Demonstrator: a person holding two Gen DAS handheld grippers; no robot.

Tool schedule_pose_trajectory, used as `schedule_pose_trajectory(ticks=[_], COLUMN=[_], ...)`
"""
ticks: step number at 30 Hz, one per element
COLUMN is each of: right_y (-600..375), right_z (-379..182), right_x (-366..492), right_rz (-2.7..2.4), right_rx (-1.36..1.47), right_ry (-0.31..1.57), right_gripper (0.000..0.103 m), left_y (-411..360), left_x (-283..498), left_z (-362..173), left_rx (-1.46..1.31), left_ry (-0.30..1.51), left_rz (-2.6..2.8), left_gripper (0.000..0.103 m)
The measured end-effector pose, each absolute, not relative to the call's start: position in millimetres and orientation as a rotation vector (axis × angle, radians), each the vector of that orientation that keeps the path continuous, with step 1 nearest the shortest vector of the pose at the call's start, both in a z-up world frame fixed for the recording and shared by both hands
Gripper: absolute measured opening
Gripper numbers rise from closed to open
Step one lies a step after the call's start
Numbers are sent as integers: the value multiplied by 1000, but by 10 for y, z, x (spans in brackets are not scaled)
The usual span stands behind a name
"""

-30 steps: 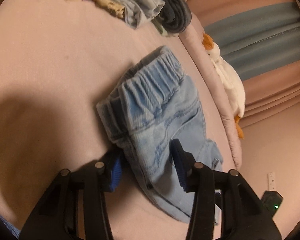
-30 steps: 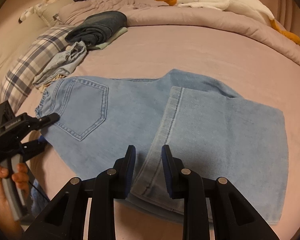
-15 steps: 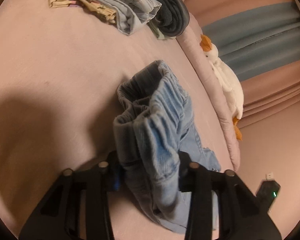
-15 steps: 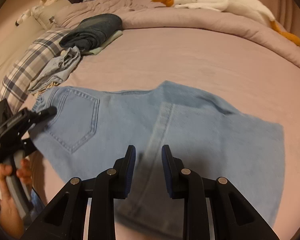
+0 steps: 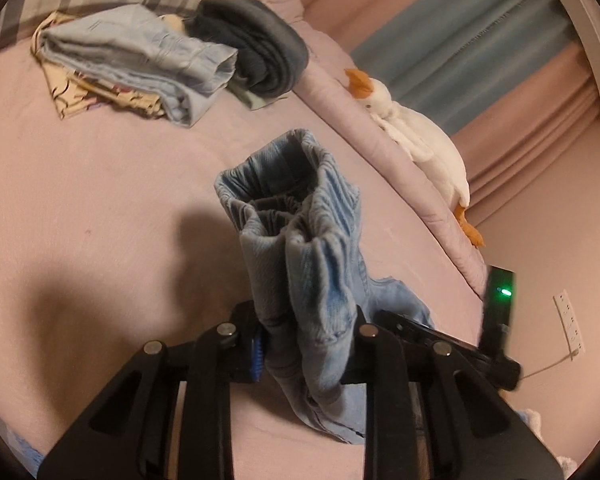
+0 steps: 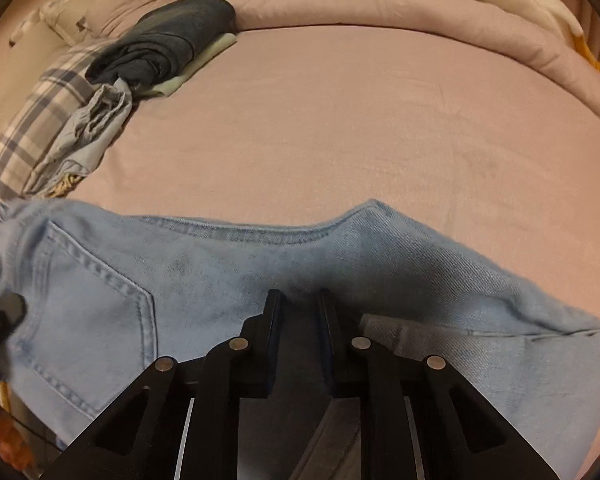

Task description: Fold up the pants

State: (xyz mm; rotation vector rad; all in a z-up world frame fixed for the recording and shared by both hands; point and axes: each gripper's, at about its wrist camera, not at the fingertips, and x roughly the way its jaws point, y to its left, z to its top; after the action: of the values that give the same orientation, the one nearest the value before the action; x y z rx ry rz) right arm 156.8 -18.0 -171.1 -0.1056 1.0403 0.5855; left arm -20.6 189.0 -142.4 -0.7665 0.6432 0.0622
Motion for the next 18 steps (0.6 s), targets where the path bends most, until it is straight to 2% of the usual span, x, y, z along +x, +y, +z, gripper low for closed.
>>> schedule_pose_trajectory(ticks=[5, 10, 13, 16, 18], right_y=[-324, -320, -283, -373, -475], right_z=[-1502, -1727, -1740, -1612, -1429], right_x=[1136, 745, 639, 615, 480], right_rz=[654, 718, 704, 765, 785], right_rx=[-112, -160, -212, -115, -125], right_ry=[1011, 1117, 1074, 1101, 1024], right_gripper=[18, 18, 18, 18, 18], left_y=[1820, 1709, 1658, 1580, 1509], left_x=[-177, -129, -125, -121, -108], left_z=[-1354, -1255, -1162, -1081, -1040], left_rx=[-729, -684, -656, -609, -576], left_ry=[640, 645, 638, 636, 635], left_rz=[60, 52, 44, 36, 32], left_gripper=[24, 24, 24, 24, 24])
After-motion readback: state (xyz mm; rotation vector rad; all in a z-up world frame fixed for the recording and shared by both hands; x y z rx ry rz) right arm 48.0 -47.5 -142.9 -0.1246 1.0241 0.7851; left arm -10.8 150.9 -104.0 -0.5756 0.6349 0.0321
